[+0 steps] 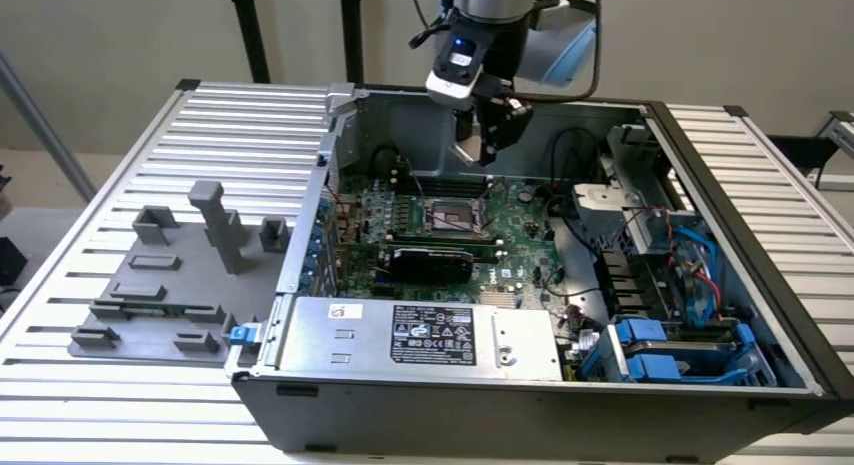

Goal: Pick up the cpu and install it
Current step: 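Place the cpu into insertion slot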

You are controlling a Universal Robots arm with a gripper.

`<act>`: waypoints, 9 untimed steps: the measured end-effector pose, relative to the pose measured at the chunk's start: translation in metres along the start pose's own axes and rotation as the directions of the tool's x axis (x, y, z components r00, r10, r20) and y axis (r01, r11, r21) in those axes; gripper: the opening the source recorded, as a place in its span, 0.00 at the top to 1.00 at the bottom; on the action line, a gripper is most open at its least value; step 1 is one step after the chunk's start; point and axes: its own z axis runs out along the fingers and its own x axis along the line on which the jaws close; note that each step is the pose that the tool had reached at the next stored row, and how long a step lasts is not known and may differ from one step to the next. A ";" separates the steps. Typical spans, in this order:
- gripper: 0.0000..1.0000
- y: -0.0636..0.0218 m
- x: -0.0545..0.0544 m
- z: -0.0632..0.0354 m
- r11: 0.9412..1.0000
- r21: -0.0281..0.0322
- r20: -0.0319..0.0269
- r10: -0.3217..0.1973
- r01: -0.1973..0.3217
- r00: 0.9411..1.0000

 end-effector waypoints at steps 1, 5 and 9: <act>0.45 -0.0001 0.000 0.0010 1.000 -0.001 0.001 0.018 -0.018 1.000; 0.45 -0.0004 0.000 0.0047 0.996 -0.003 0.007 0.090 -0.090 0.996; 0.45 -0.0007 0.000 0.0085 0.987 -0.006 0.013 0.162 -0.162 0.987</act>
